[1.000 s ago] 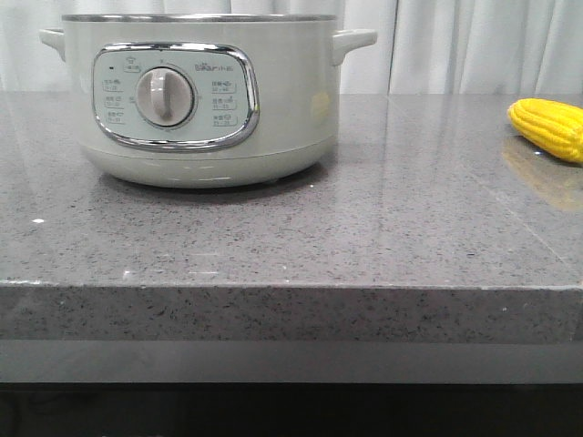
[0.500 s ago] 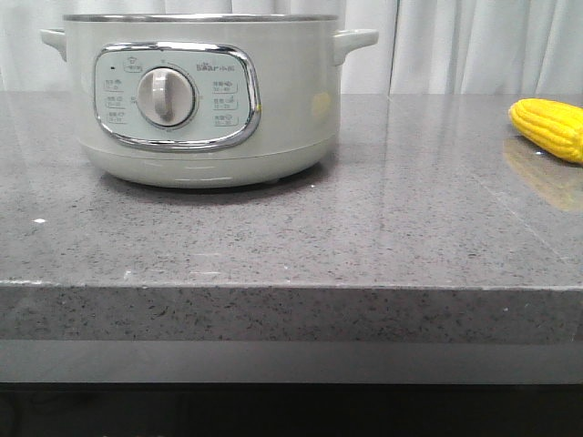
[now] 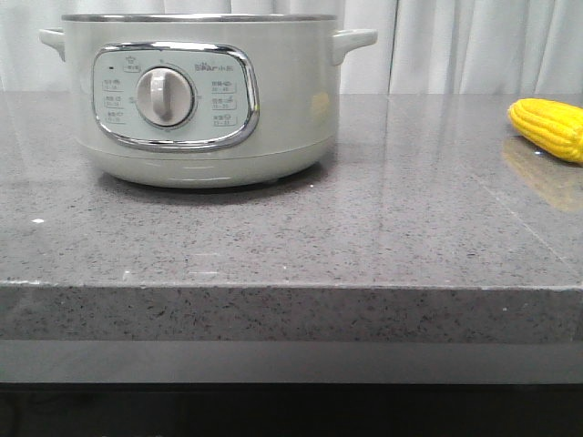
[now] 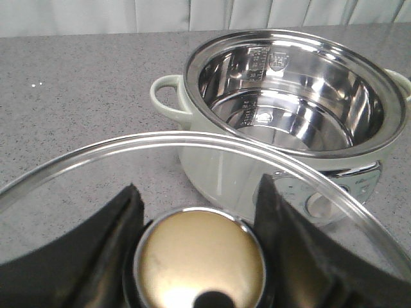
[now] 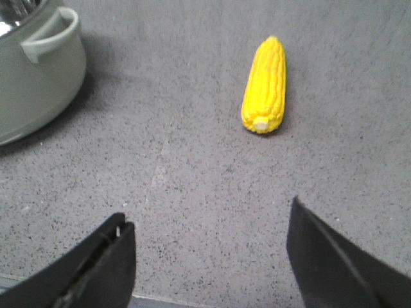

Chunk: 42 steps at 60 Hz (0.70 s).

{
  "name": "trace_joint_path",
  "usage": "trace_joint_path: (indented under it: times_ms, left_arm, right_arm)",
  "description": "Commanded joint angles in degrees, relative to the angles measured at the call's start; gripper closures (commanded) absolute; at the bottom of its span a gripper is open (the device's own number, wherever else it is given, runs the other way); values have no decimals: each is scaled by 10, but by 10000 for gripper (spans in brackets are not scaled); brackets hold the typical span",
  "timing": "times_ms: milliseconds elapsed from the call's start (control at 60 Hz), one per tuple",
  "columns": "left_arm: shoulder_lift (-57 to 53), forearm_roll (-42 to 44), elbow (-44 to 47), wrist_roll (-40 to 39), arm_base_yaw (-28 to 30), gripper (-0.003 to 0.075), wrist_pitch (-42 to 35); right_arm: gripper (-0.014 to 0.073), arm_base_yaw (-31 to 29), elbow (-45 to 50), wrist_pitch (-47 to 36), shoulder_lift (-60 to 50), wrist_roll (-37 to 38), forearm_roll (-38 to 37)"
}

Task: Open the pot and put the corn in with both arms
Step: 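Lower the right gripper over the yellow corn cob and grasp it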

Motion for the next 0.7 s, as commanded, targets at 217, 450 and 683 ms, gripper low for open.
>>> trace_joint_path:
  times_ms: [217,450,683]
  left_arm:
    - [-6,-5,-22,-4,2,406,-84]
    - [-5,-5,-22,-4,2,406,-84]
    - [-5,-5,-22,-4,2,406,-84]
  right_arm:
    - [74,-1,-150,42,190,27,-29]
    - [74,-26,-260,82,330,28,-38]
    - [74,-55,-352,88,443,27,-38]
